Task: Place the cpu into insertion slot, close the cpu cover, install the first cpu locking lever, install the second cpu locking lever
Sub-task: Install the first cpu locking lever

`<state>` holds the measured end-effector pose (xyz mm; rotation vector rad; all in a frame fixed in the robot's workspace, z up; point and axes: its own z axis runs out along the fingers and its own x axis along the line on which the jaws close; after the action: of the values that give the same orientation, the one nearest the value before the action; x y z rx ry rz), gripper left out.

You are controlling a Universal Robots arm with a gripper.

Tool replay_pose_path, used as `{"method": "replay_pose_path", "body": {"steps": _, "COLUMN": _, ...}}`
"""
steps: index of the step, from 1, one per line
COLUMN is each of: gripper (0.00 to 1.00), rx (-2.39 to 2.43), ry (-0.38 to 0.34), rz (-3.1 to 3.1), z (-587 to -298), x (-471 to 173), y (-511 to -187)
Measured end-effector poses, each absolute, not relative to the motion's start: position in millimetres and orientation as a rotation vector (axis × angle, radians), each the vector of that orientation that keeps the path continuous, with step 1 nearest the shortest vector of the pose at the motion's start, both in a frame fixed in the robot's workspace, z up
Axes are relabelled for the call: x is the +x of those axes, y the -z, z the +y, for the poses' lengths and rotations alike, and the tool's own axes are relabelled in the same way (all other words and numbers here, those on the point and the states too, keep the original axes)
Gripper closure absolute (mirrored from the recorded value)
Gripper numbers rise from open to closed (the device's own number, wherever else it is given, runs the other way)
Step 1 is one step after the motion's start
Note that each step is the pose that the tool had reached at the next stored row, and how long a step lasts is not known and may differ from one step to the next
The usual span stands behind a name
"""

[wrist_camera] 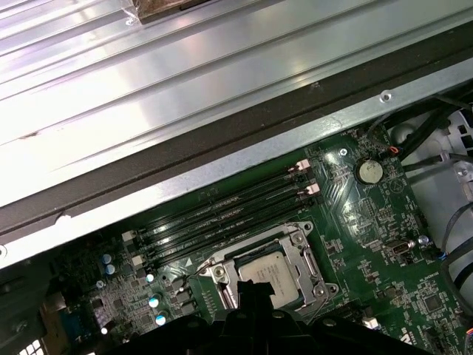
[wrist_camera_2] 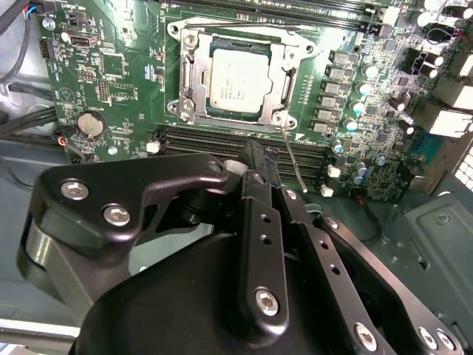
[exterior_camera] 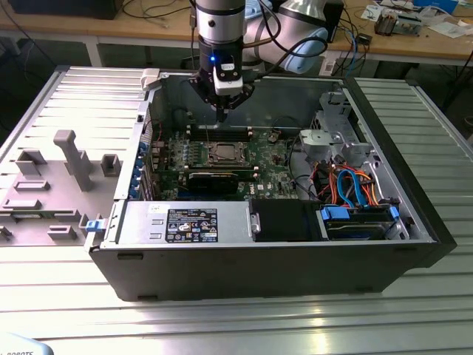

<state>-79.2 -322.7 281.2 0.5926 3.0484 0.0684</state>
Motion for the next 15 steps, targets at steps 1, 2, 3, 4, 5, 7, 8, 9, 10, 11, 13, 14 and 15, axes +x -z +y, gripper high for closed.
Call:
{"method": "replay_pose_path", "body": {"steps": 1, "gripper": 0.89, "rx": 0.593, "ry": -0.068, "rz": 3.048, "z": -322.7, "x": -79.2, "y": -281.2}}
{"method": "replay_pose_path", "body": {"steps": 2, "gripper": 0.89, "rx": 0.593, "ry": -0.068, "rz": 3.048, "z": -322.7, "x": -79.2, "y": -281.2}}
{"method": "replay_pose_path", "body": {"steps": 3, "gripper": 0.89, "rx": 0.592, "ry": -0.068, "rz": 3.048, "z": -322.7, "x": -79.2, "y": -281.2}}
{"method": "replay_pose_path", "body": {"steps": 4, "gripper": 0.89, "rx": 0.592, "ry": -0.069, "rz": 3.048, "z": -322.7, "x": -79.7, "y": -281.2}}
{"method": "replay_pose_path", "body": {"steps": 5, "gripper": 0.89, "rx": 0.592, "ry": -0.069, "rz": 3.048, "z": -322.7, "x": -80.2, "y": -281.2}}
{"method": "replay_pose_path", "body": {"steps": 7, "gripper": 0.89, "rx": 0.573, "ry": -0.074, "rz": 3.053, "z": -322.8, "x": -83.2, "y": -281.1}}
{"method": "replay_pose_path", "body": {"steps": 8, "gripper": 0.89, "rx": 0.532, "ry": -0.075, "rz": 3.061, "z": -322.7, "x": -83.5, "y": -280.9}}
{"method": "replay_pose_path", "body": {"steps": 9, "gripper": 0.89, "rx": 0.487, "ry": -0.076, "rz": 3.069, "z": -322.7, "x": -83.6, "y": -280.6}}
{"method": "replay_pose_path", "body": {"steps": 10, "gripper": 0.89, "rx": 0.447, "ry": -0.077, "rz": 3.076, "z": -322.7, "x": -83.6, "y": -280.3}}
{"method": "replay_pose_path", "body": {"steps": 11, "gripper": 0.89, "rx": 0.416, "ry": -0.077, "rz": 3.081, "z": -322.7, "x": -83.6, "y": -280.0}}
{"method": "replay_pose_path", "body": {"steps": 13, "gripper": 0.89, "rx": 0.349, "ry": -0.079, "rz": 3.09, "z": -322.7, "x": -83.5, "y": -279.2}}
{"method": "replay_pose_path", "body": {"steps": 14, "gripper": 0.89, "rx": 0.315, "ry": -0.079, "rz": 3.094, "z": -322.7, "x": -84.0, "y": -278.5}}
{"method": "replay_pose_path", "body": {"steps": 15, "gripper": 0.89, "rx": 0.291, "ry": -0.079, "rz": 3.097, "z": -322.8, "x": -86.0, "y": -277.6}}
